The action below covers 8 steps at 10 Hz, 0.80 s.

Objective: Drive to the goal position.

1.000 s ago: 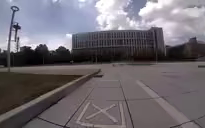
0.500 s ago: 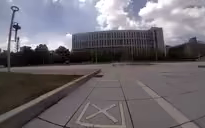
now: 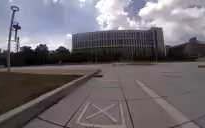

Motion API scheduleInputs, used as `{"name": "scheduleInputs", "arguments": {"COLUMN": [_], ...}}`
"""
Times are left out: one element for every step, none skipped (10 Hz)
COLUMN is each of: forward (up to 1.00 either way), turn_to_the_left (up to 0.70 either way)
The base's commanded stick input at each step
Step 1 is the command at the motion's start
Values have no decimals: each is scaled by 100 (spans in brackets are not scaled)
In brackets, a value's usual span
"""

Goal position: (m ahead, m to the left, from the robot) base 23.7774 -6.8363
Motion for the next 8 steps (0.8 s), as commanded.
{"name": "scheduleInputs", "arguments": {"forward": [5,5,6,6,6,6,6,6], "turn_to_the_left": [0,0,0,0,0,0,0,0]}}
